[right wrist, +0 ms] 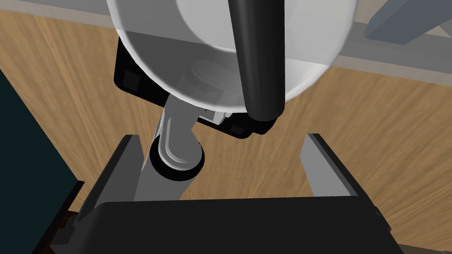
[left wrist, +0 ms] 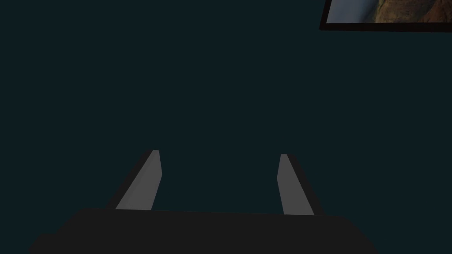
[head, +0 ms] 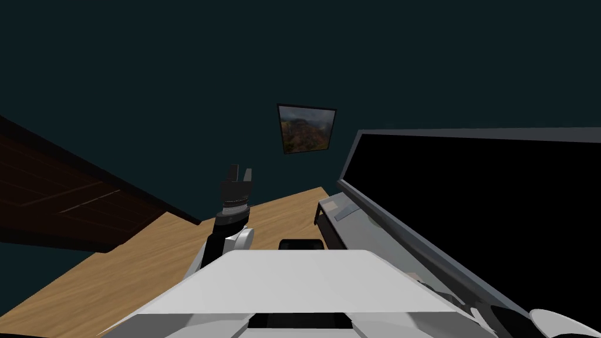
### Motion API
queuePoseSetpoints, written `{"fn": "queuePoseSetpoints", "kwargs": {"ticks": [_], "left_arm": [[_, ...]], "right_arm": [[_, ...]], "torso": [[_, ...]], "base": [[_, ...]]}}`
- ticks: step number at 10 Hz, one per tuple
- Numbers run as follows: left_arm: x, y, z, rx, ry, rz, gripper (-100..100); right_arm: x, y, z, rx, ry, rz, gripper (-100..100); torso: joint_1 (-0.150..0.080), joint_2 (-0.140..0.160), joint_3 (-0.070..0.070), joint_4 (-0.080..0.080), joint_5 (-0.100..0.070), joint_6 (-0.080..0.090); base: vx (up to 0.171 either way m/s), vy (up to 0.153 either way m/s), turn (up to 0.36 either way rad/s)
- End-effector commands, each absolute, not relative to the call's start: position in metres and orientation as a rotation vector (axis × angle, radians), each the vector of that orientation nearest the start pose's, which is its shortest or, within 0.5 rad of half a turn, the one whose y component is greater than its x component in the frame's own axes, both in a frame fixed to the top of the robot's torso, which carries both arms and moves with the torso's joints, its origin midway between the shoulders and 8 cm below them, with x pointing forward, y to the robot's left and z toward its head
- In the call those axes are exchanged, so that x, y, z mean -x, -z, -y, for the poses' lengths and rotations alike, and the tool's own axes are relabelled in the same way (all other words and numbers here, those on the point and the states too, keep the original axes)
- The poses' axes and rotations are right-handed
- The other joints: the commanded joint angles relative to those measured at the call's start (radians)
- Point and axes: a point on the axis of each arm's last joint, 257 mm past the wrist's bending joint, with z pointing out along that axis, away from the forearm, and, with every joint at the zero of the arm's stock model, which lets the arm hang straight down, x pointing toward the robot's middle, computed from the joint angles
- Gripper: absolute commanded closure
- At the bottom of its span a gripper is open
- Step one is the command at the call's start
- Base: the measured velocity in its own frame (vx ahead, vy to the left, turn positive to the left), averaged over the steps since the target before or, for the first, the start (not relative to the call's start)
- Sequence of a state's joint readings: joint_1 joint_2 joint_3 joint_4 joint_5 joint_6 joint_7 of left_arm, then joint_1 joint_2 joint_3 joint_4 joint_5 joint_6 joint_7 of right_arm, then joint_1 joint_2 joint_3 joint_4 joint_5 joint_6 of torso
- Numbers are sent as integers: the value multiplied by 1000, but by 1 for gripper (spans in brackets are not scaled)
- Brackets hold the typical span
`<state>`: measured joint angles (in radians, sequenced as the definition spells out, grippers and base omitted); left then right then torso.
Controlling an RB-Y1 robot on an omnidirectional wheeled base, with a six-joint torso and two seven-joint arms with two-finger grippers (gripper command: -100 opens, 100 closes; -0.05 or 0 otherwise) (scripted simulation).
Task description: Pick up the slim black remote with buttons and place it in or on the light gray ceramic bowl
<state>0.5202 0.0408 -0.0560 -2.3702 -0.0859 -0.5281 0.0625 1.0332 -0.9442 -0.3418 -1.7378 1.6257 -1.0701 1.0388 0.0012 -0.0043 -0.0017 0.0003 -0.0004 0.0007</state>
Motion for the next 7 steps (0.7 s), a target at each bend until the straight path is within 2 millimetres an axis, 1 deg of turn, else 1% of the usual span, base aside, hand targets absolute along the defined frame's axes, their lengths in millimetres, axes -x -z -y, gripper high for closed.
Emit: {"fn": "queuePoseSetpoints", "kwargs": {"ticks": [1, 2, 7], "left_arm": [[-322, -60, -243, 525, 1381, -614, 0], [-322, -60, -243, 525, 1381, -614, 0], [-322, -60, -243, 525, 1381, -614, 0]], "right_arm": [[-20, 388, 478, 2405, -99, -1579, -100], [-20, 387, 478, 2405, -101, -1579, 0], [-20, 388, 478, 2405, -101, -1579, 0]], "torso": [[0, 0, 0, 0, 0, 0], [-1, 0, 0, 0, 0, 0], [-2, 0, 0, 0, -1, 0]], "base": [[2, 12, -11], [0, 0, 0], [0, 0, 0]]}}
